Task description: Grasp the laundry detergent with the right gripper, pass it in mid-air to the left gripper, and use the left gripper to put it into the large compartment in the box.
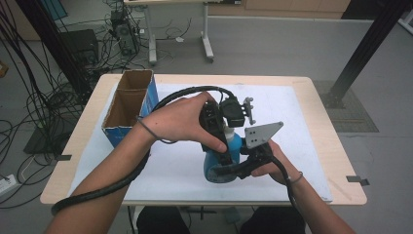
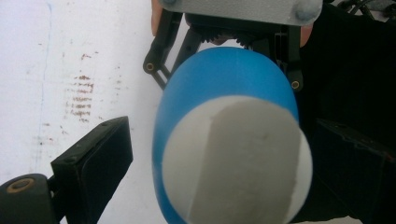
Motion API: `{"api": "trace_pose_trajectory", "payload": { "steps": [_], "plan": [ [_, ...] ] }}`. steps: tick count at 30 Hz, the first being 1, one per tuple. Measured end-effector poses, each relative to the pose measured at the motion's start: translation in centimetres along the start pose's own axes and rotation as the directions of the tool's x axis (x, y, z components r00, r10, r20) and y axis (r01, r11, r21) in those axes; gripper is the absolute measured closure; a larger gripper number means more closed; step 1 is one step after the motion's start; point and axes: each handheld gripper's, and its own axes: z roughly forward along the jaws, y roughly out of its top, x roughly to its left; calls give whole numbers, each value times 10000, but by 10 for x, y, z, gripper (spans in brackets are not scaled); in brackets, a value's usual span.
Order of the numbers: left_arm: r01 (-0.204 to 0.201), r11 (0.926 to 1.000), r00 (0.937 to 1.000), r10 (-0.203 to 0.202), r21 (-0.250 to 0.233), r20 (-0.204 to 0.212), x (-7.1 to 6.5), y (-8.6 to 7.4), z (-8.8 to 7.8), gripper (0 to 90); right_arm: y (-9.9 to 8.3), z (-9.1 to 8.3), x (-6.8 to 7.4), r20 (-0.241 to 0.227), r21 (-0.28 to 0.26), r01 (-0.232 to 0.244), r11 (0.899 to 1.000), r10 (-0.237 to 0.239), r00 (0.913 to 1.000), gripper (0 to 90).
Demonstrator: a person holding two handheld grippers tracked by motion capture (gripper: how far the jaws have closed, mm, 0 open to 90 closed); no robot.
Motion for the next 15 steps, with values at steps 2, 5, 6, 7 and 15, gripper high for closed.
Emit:
{"api": "trace_pose_trajectory", "payload": {
  "steps": [2, 5, 6, 7, 15],
  "plan": [
    [23, 10000, 10000, -23, -25, -6, 0, 0, 0, 74, 0, 0, 0, -12, 6, 18, 10000, -18, 10000, 433],
    [13, 10000, 10000, -13, -16, -17, -1, 0, -1, 74, 0, 1, 0, -12, 52, -11, 10000, 11, 10000, 433],
    [29, 10000, 10000, -29, -6, -26, -1, 0, -1, 74, -1, 1, 0, -15, 54, -5, 10000, 5, 10000, 433],
    [36, 10000, 10000, -36, 2, -46, -1, 0, 0, 74, -1, 1, 0, -25, 51, -27, 10000, 27, 10000, 433],
    [78, 10000, 9999, -78, -31, -91, -2, 0, -1, 72, 0, 2, 1, -43, 54, -1, 10000, 1, 10000, 433]
  ]
}}
